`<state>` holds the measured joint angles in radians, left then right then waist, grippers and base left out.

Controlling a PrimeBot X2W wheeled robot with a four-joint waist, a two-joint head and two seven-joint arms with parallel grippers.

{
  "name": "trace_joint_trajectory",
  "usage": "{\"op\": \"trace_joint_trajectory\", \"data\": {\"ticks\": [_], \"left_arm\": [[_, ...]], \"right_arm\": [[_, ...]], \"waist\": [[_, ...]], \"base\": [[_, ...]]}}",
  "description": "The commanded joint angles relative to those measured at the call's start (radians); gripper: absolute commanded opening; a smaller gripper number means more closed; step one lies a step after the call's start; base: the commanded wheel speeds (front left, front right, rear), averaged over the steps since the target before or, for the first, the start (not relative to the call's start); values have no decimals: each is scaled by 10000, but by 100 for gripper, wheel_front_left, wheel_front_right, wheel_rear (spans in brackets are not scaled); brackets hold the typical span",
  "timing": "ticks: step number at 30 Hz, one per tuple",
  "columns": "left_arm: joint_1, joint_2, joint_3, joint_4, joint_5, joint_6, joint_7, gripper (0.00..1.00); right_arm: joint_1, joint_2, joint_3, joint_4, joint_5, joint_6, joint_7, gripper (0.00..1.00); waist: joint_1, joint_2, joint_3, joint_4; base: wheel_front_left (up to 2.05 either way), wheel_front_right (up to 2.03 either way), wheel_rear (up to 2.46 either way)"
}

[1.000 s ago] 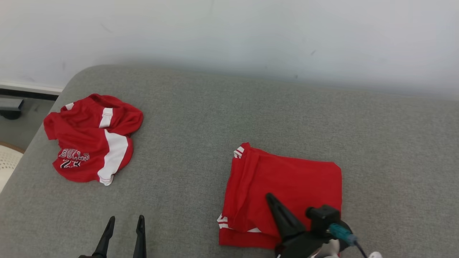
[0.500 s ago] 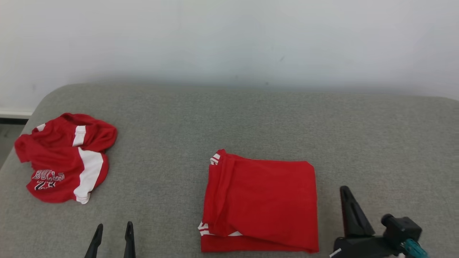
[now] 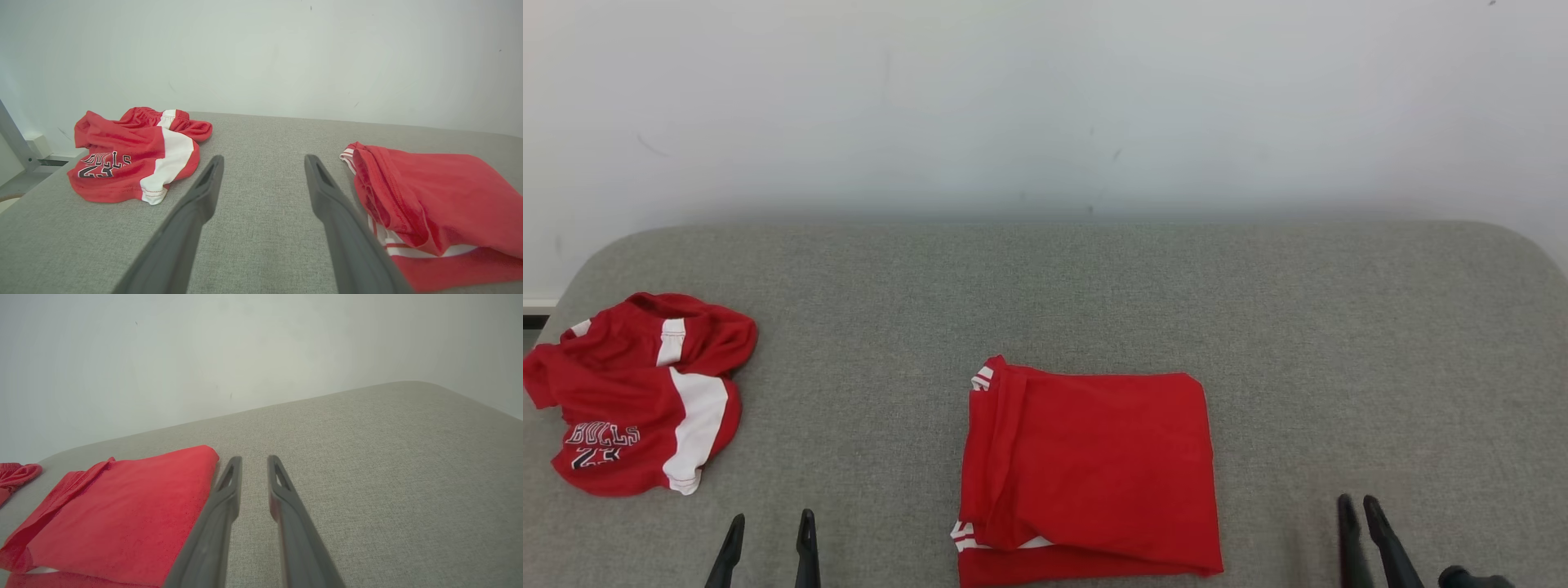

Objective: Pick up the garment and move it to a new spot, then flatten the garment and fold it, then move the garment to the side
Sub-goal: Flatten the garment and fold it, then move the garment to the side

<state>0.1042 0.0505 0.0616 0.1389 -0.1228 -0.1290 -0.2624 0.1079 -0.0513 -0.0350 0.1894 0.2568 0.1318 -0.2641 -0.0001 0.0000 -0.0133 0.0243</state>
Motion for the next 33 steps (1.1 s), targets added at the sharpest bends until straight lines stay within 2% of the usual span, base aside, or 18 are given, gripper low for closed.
{"op": "trace_joint_trajectory", "data": {"ticks": [1, 2, 4, 33], "left_arm": [[179, -6, 22, -35, 32, 10, -22, 100], [171, -6, 38, -16, 37, 9, -22, 100], [179, -6, 35, 4, 54, 3, -22, 100], [351, -6, 31, -92, 416, 67, -22, 100]], "right_arm": [[175, 8, 118, -12, -73, -26, -9, 48], [210, 10, 178, -4, -69, -26, -9, 77], [341, 7, 307, 67, -126, -26, -9, 100], [231, 6, 308, 253, -420, -26, -9, 100]], "waist": [[1, 0, -16, -5], [1, 0, -19, -8], [1, 0, -26, -6], [1, 0, -35, 46]], "base": [[0, 0, 0], [0, 0, 0], [0, 0, 0], [0, 0, 0]]}}
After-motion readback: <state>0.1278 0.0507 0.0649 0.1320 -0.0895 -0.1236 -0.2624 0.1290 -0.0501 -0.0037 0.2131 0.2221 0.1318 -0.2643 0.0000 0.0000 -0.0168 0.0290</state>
